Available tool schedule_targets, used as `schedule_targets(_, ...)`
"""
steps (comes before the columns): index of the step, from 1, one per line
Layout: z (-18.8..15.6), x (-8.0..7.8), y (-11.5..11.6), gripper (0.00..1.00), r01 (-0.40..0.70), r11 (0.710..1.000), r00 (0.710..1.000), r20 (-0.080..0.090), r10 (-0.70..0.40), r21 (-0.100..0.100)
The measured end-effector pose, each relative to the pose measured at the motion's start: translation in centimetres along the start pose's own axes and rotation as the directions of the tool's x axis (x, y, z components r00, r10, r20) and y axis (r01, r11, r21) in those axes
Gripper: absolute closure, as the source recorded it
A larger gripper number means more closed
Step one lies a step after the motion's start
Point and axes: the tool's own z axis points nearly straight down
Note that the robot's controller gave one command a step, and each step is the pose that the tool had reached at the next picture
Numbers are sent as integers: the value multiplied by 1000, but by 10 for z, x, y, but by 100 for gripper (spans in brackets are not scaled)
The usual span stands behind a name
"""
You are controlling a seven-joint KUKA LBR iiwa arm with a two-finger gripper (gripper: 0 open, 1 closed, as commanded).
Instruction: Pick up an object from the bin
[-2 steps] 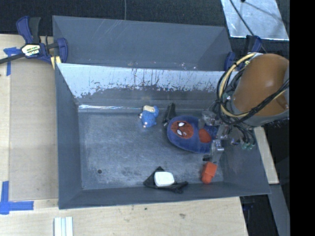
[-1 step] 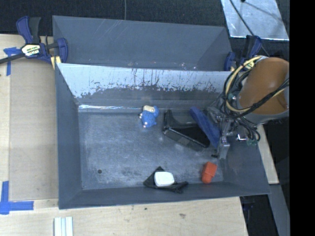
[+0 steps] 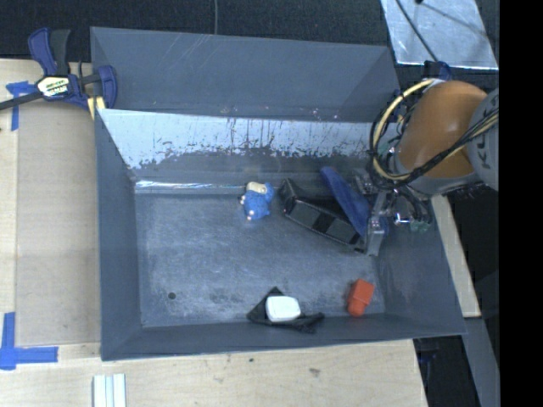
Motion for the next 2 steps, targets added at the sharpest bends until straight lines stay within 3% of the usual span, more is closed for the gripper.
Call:
schedule_targets(1,-3,-3,-1,100,-2,1000,1000,14,2,2)
schedule_targets(2,-8,3,-4,100,-8,1000,999,33,8,1)
